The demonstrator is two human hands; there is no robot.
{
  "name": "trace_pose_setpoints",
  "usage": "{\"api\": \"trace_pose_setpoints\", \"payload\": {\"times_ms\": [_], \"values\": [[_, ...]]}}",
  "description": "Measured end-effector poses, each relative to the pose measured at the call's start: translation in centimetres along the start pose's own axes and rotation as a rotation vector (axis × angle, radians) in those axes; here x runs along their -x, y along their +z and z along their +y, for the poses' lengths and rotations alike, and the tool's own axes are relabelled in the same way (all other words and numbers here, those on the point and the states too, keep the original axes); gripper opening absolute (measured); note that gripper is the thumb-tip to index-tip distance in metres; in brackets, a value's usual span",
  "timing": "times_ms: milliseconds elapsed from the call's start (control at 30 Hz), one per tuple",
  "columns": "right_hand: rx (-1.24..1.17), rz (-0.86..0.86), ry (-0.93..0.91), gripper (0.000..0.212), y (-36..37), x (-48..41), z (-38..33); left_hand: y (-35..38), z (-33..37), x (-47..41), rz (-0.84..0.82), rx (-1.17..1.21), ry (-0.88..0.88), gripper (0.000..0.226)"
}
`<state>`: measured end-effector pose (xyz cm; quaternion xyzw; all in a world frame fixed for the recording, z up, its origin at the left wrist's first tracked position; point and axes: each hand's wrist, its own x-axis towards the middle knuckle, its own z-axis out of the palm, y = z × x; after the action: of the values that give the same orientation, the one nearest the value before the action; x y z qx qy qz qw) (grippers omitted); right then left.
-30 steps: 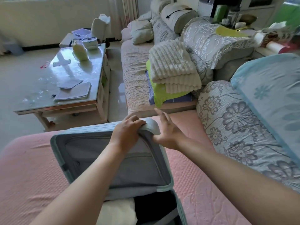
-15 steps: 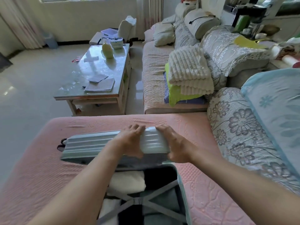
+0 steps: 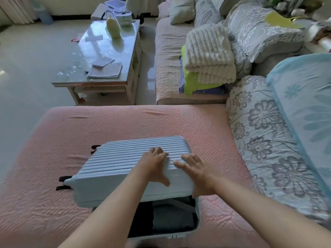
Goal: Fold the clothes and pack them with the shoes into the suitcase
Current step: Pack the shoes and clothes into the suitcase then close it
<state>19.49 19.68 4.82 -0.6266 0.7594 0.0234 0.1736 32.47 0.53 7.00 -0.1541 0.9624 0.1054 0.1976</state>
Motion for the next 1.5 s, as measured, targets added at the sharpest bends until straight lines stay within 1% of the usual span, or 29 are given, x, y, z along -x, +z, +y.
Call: {"api": "trace_pose_setpoints", "payload": {"times_ms": [33,100,167,200,267,333,367,433,500,533,600,633,700,767,833,900,933,1033,1133,1233,1300,1367,1433,1500], "values": [[-0.019,0.011,-0.007,0.128,1.1,0.3,0.3,0.9,0.1,0.0,-0.036,0.014,-0.01,0.114],[-0.037,-0.04,0.014,0.125,2.5,0.7,0.8,2.9,0.5,0.1,-0.11,0.015,-0.006,0.122],[-0.02,-0.192,0.044,0.124,3.4,0.8,0.9,4.7,1.0,0.4,-0.181,0.013,0.004,0.123],[-0.012,-0.252,0.035,0.122,3.7,0.8,0.7,5.6,1.2,0.3,-0.198,0.018,0.008,0.12],[-0.051,-0.287,0.015,0.103,3.8,0.4,0.0,7.1,1.1,0.0,-0.196,0.057,-0.008,0.106],[-0.101,-0.218,0.043,0.081,4.3,-0.6,-0.5,7.9,0.8,-0.5,-0.171,0.107,-0.039,0.088],[-0.076,-0.18,0.062,0.074,4.6,-1.2,-0.6,8.3,0.5,-0.8,-0.143,0.118,-0.051,0.081],[-0.001,-0.142,0.103,0.069,5.6,-2.7,-0.8,9.0,-0.1,-1.1,-0.034,0.103,-0.09,0.07],[0.018,-0.127,0.153,0.071,7.1,-4.2,-0.8,9.8,-0.8,-1.4,0.092,0.076,-0.177,0.067],[0.021,-0.127,0.173,0.074,7.9,-4.9,-0.9,10.3,-1.2,-1.4,0.118,0.073,-0.226,0.069],[-0.014,-0.126,0.209,0.086,9.5,-5.9,-1.8,12.2,-1.8,-1.2,0.091,0.084,-0.279,0.079],[-0.042,-0.116,0.24,0.088,10.6,-6.3,-2.3,13.4,-2.1,-1.0,0.088,0.074,-0.27,0.084],[-0.086,-0.008,0.304,0.084,12.5,-7.0,-3.1,15.7,-2.7,-0.8,0.185,0.079,-0.238,0.087],[-0.077,0.104,0.312,0.084,14.1,-7.5,-3.1,17.0,-3.5,-1.0,0.291,0.107,-0.215,0.085],[-0.066,0.129,0.291,0.083,14.8,-8.3,-2.2,17.3,-4.0,-2.0,0.325,0.135,-0.216,0.085],[-0.074,0.114,0.279,0.083,14.5,-9.2,-0.9,17.1,-4.2,-3.2,0.33,0.154,-0.232,0.086],[-0.069,0.098,0.28,0.084,14.2,-9.8,-0.2,16.7,-4.2,-3.8,0.308,0.149,-0.239,0.086],[-0.068,0.03,0.278,0.086,12.9,-11.4,1.6,15.0,-4.3,-5.7,0.182,0.168,-0.279,0.086],[-0.116,0.037,0.236,0.086,12.3,-11.0,1.7,14.1,-3.1,-5.7,0.196,0.17,-0.312,0.087],[-0.287,0.125,0.19,0.083,12.9,-8.2,1.4,14.9,-0.7,-4.5,0.285,0.184,-0.252,0.083],[-0.433,0.213,0.225,0.083,13.5,-5.1,1.8,15.4,1.6,-3.6,0.362,0.252,-0.165,0.081],[-0.508,0.22,0.287,0.087,14.6,-1.3,2.8,16.2,4.3,-2.4,0.354,0.276,-0.06,0.074],[-0.462,0.204,0.263,0.094,15.9,2.6,3.3,17.3,6.6,-0.8,0.313,0.252,0.01,0.067],[-0.358,0.241,0.139,0.102,17.4,5.7,2.5,18.6,7.9,1.1,0.31,0.219,0.037,0.066]]}}
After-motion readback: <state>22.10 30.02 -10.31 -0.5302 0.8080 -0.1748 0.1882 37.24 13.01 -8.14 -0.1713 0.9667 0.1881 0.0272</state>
